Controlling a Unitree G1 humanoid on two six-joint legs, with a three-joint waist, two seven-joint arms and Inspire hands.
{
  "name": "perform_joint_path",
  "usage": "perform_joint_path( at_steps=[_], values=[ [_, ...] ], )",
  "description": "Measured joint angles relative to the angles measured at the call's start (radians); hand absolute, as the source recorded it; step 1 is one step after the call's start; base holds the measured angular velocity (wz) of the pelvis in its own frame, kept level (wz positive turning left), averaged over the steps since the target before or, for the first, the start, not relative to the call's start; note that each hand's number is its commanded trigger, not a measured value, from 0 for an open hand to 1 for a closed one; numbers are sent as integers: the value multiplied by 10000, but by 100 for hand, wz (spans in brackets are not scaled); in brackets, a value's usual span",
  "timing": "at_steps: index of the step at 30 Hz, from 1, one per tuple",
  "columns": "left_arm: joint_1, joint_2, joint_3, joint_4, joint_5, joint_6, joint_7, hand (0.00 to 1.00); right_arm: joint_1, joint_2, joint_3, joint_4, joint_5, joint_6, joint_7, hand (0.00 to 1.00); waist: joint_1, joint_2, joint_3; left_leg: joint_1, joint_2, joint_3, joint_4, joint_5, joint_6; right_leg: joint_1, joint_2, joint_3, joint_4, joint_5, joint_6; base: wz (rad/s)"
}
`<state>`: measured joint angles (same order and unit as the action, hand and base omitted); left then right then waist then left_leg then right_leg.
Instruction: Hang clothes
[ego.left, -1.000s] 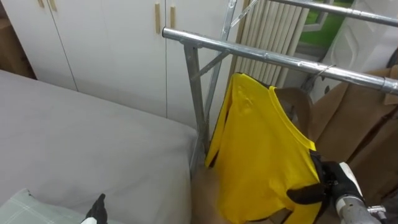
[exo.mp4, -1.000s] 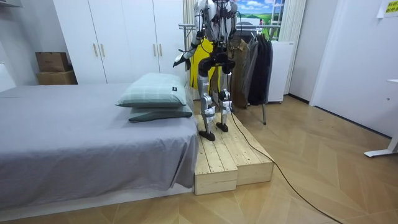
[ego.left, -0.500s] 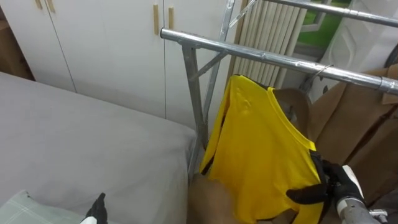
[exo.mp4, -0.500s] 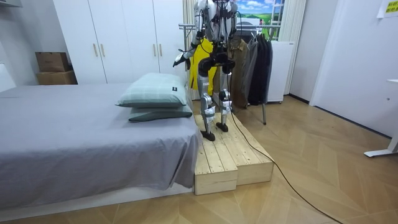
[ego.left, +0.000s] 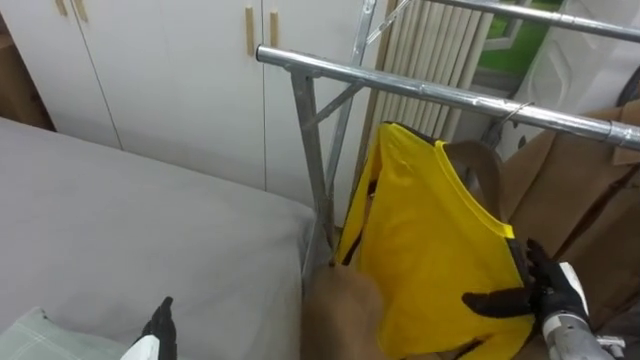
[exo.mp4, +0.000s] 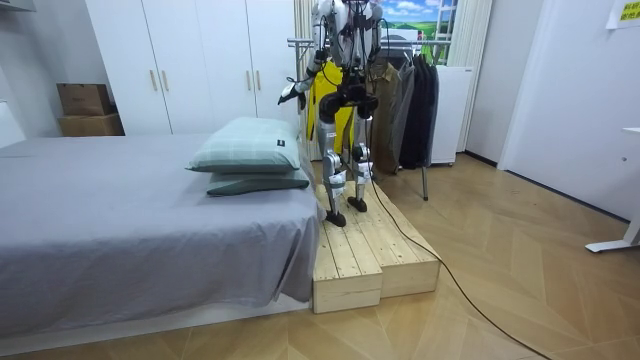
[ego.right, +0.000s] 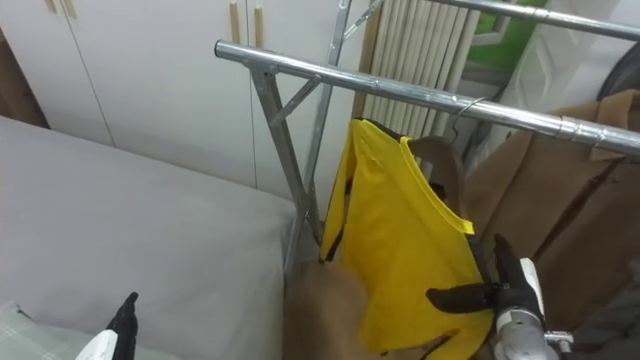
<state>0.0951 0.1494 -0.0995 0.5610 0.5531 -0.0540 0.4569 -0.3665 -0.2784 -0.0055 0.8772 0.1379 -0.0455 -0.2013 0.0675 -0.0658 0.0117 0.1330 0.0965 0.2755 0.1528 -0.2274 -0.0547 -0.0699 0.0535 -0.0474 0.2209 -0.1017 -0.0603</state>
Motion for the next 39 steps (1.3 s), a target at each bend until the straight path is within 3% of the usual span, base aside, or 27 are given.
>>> perform_joint_path(
  at_steps=[14, 23, 27, 37, 39],
  values=[
    [58, -16, -246, 2, -19, 1, 424, 0, 153, 26, 27, -1431, 2646, 4, -337, 0, -196, 44, -33, 17, -3, 219, -8, -1, 0, -40, 32, 182, -3, 5, 3, -3],
    [59, -17, -219, 2, -55, 1, 773, 0, 781, 157, 27, -2707, 2399, 3, -798, 0, -602, 56, -49, 30, 1, 267, -7, -1, 0, -39, 45, 219, -9, 7, 5, 0],
    [69, -17, -227, 4, -105, -20, 813, 0, 944, 181, 32, -3156, 2115, -13, -1118, 0, -612, 101, -77, 84, 9, 379, -7, -1, 0, -37, 77, 323, -6, 10, 2, -7],
    [140, -13, -232, 23, -405, -207, 816, 0, 1996, 371, 32, -4245, 1030, -350, -2093, 0, -660, 208, -107, 163, 23, 534, -7, -1, 0, -29, 133, 492, 14, 13, -3, -5],
    [163, 2, -231, 27, -411, -384, 819, 0, 2466, 407, 32, -4243, 830, -625, -2133, 0, -665, 231, -94, 179, 27, 533, -8, -1, 0, -1, 130, 485, 0, 13, -2, 0]
  ],
)
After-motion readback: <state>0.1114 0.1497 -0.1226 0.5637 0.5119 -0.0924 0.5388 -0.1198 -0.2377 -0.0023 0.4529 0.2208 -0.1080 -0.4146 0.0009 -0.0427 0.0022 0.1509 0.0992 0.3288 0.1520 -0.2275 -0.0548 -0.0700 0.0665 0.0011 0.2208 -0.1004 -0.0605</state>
